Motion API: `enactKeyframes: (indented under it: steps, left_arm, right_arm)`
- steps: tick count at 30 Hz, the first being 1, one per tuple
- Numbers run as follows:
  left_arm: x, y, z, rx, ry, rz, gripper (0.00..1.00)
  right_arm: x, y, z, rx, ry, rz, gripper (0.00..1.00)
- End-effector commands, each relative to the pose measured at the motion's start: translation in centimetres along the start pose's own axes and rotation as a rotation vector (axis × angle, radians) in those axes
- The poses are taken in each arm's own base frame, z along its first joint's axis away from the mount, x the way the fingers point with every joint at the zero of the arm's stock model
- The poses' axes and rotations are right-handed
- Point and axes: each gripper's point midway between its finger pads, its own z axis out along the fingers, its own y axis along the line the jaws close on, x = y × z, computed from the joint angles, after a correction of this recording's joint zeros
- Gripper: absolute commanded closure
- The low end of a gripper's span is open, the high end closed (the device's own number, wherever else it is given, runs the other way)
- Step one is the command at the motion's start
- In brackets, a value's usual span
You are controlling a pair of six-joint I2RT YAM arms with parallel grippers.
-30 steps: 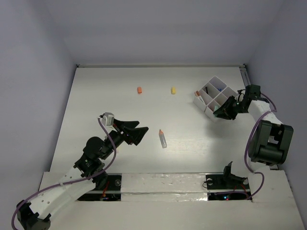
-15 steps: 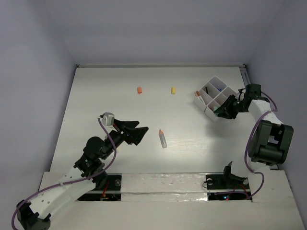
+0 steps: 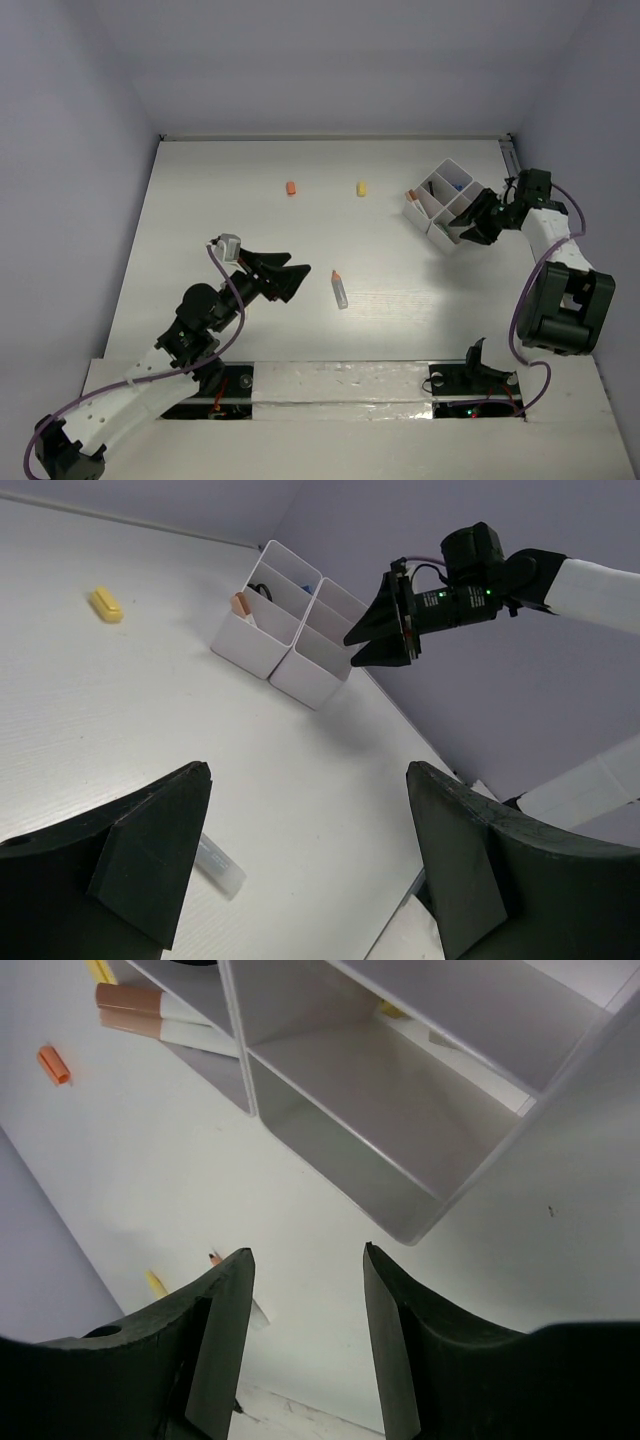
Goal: Sort the stationery into containers
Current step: Place the pen in the storage box, then move the stationery to the center of the board.
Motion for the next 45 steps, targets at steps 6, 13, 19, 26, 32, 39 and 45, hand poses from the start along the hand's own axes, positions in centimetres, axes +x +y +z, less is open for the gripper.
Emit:
enactKeyframes:
  steps: [6,13,19,26,32,39,45]
  left_arm:
    - [-0.6,0.5,0.4,-0.017,-0.035,0.024,0.24]
    - [-0.6,2.4,0.7,-0.116,-0.045,0.039,0.41]
    - [-0.7,4.1,1.1,-0.219,-0.041,0.030,0.85]
    - [-1.4,3.8,1.8,-0.243,-0.042,-0.017,0.99]
    - [-1.9,4.1,1.5,-0.289,-0.053,-0.058,0.98]
    - [-2.0,4.6,0.7,-0.337,-0.039,-0.064,0.93]
    - [-2.1,4.5,0.2,-0.334,-0.046,-0.072,0.89]
  right_arm:
    - [-2.8,6.1,-4.7,-0.136,-0.228,-0.173,0.51]
    - [3.3,13.5,-2.1,-0.178,-0.204,-0.443,0.97]
    - [10.9,17.7,3.6,-0.233,-0.057,-0.633,0.97]
    - [12.5,24.3,12.3,-0.280,-0.027,-0.769,0.78]
    - [11.1,29.6,21.4,-0.232,-0.039,-0.875,0.36]
    - [10.0,32.4,29.5,-0.183,-0.114,-0.891,0.14]
    - [10.0,33.3,31.8,-0.190,-0.210,-0.930,0.00]
